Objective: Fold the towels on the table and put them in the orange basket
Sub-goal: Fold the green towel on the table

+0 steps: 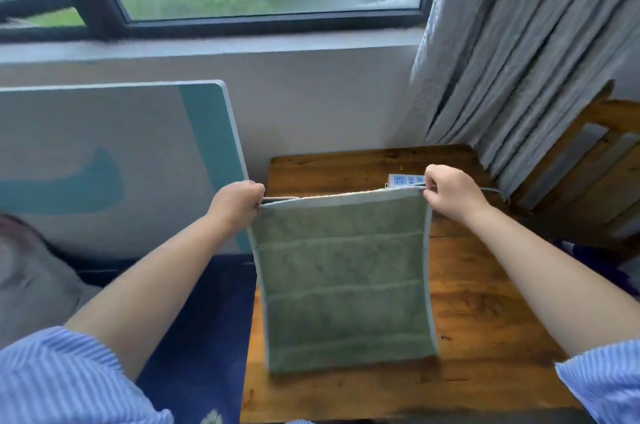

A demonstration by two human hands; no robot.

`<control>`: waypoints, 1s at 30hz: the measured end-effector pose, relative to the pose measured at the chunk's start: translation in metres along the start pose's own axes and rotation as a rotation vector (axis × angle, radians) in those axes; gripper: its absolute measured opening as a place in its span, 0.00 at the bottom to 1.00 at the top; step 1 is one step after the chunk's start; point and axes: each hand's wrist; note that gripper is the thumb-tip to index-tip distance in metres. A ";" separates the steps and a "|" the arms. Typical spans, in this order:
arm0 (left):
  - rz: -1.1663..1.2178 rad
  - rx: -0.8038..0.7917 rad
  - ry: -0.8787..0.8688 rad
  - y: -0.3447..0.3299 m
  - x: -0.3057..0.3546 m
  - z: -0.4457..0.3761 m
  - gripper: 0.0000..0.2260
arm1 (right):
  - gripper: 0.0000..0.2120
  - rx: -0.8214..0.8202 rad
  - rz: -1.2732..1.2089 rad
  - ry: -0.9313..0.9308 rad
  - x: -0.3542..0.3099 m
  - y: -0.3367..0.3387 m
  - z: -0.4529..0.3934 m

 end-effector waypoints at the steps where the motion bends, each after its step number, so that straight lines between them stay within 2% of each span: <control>1: 0.020 0.067 0.025 0.012 0.002 -0.006 0.07 | 0.04 0.050 -0.004 -0.013 -0.004 0.008 -0.008; 5: 0.173 0.381 0.080 0.055 0.005 -0.026 0.17 | 0.11 0.375 -0.055 -0.011 -0.017 0.034 -0.032; 6: 0.183 0.370 0.077 0.061 0.005 -0.030 0.15 | 0.11 0.373 -0.043 -0.011 -0.018 0.037 -0.037; 9: 0.056 0.128 0.083 0.067 0.007 -0.035 0.12 | 0.12 0.114 0.089 -0.022 -0.021 0.039 -0.043; 10: 0.036 0.120 0.093 0.067 0.008 -0.035 0.12 | 0.12 0.143 0.072 -0.035 -0.021 0.041 -0.044; 12: 0.045 0.213 0.102 0.072 0.009 -0.038 0.14 | 0.13 0.321 -0.007 -0.071 -0.023 0.049 -0.048; 14: 0.023 0.307 0.104 0.077 0.011 -0.041 0.14 | 0.13 0.387 -0.002 -0.068 -0.024 0.055 -0.051; 20: 0.036 0.383 0.140 0.082 0.004 -0.052 0.13 | 0.13 0.342 0.023 -0.028 -0.018 0.057 -0.064; 27: -0.049 0.300 0.183 0.073 0.006 -0.073 0.13 | 0.11 0.121 0.062 0.004 -0.007 0.046 -0.093; 30: -0.057 0.263 0.241 0.071 0.010 -0.090 0.15 | 0.11 0.101 0.032 -0.016 -0.007 0.039 -0.111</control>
Point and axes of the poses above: each hand's wrist, its own z-axis away from the middle knuckle, its own y-axis out of the back of the hand, x = y × z, and after that the axes turned 6 degrees about x, right-handed
